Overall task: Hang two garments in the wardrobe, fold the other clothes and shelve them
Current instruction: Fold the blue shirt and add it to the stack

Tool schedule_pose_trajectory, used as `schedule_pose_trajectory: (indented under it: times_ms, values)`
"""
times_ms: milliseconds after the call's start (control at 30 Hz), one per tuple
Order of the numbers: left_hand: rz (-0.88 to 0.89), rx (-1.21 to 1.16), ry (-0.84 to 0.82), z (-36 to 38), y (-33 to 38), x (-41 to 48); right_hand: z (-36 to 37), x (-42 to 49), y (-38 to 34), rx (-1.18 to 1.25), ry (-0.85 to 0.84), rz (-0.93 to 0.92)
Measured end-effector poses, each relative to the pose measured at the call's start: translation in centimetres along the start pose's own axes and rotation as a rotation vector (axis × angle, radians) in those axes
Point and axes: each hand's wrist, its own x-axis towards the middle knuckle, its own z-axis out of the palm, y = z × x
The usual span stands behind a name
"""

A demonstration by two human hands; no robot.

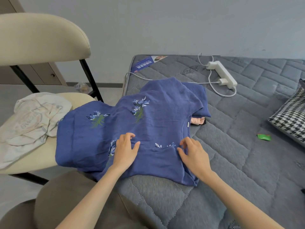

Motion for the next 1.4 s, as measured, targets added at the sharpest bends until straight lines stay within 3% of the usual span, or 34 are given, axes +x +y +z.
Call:
schedule_pose_trajectory:
  times_ms: [200, 433, 533, 767, 900, 1133, 1267, 1333, 1400]
  values:
    - [0.150, 0.099, -0.132, -0.7, 2.2, 4.0, -2.2, 6.6, -1.8, 0.098, 0.082, -0.037]
    - [0.031, 0.103, -0.341, -0.8, 2.7, 9.1, -4.5, 16.8, -4.4, 0.104, 0.214, -0.096]
    - [-0.009, 0.112, -0.443, -0.5, 1.8, 10.5, -4.4, 21.4, -4.6, 0.129, 0.102, 0.017]
    - [-0.013, 0.146, -0.509, -0.2, 0.1, 13.0, -2.7, 28.7, -3.6, 0.052, -0.141, 0.303]
    - [-0.033, 0.098, -0.528, -0.3, -0.9, 14.2, -1.8, 31.0, -3.6, 0.026, -0.128, 0.403]
    - [-0.022, 0.045, -0.534, 0.0, -1.7, 14.7, -1.4, 33.4, -4.8, 0.467, -0.136, 0.587]
    - [-0.019, 0.029, -0.519, 0.0, -1.9, 14.5, -2.2, 33.4, -6.6, 0.549, -0.107, 0.426]
    - [-0.021, 0.020, -0.516, 0.0, -2.0, 14.4, -3.0, 32.3, -7.7, 0.547, -0.055, 0.190]
    - [-0.034, -0.013, -0.506, -0.2, -2.1, 14.2, -4.1, 30.3, -8.2, 0.489, -0.138, -0.096]
